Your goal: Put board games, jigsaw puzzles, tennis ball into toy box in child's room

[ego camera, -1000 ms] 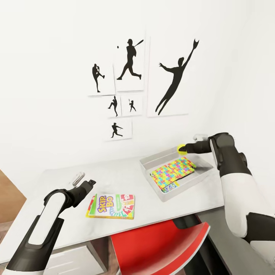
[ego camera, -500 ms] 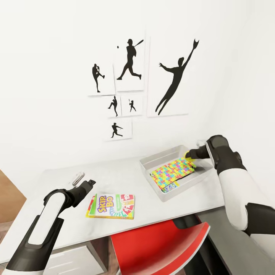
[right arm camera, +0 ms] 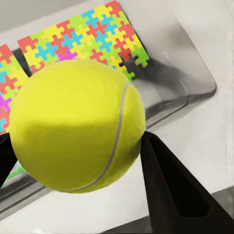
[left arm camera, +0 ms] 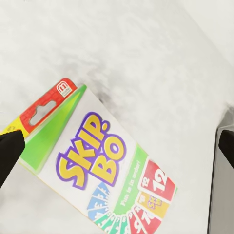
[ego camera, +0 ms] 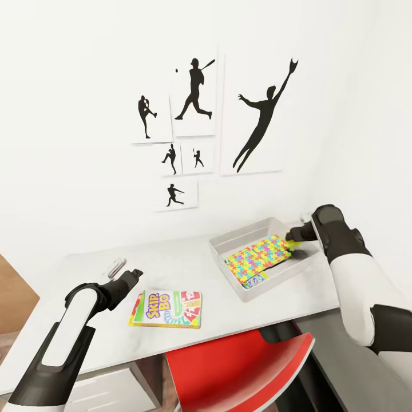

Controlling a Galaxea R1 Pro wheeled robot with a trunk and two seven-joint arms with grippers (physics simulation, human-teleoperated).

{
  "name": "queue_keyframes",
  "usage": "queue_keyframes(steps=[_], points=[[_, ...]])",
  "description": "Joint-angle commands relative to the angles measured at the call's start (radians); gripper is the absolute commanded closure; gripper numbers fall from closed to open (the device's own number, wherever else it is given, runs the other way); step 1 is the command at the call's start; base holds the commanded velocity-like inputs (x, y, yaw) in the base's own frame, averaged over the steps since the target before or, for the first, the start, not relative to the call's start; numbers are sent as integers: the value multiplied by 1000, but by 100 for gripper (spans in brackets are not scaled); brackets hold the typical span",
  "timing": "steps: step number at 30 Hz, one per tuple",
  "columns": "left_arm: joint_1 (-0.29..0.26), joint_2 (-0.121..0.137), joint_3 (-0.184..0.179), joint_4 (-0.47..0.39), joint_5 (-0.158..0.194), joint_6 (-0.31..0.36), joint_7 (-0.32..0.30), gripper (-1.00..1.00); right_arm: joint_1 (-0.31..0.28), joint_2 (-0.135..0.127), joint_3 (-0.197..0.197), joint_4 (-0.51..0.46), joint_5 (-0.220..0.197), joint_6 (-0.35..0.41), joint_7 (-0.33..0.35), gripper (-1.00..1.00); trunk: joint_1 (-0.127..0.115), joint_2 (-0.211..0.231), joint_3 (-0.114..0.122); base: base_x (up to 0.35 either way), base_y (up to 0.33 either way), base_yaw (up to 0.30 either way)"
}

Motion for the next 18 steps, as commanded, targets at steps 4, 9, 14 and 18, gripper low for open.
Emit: queue_keyframes(steps=[4, 9, 14, 18], points=[[-1, 1, 0, -1, 5, 3, 7, -100, 1, 0, -2, -2, 41, 4, 9, 100, 1, -2, -2, 0, 0, 0], [-1, 2, 0, -1, 5, 3, 7, -100, 3, 1, -2, -2, 56, 4, 9, 100, 1, -2, -2, 0, 0, 0], [-1, 2, 0, -1, 5, 3, 8, -100, 6, 2, -2, 1, 65, 4, 9, 100, 1, -2, -2, 0, 0, 0], [-1, 2, 0, -1, 5, 3, 8, -100, 7, 3, -3, 3, 76, 4, 9, 100, 1, -2, -2, 0, 0, 0]])
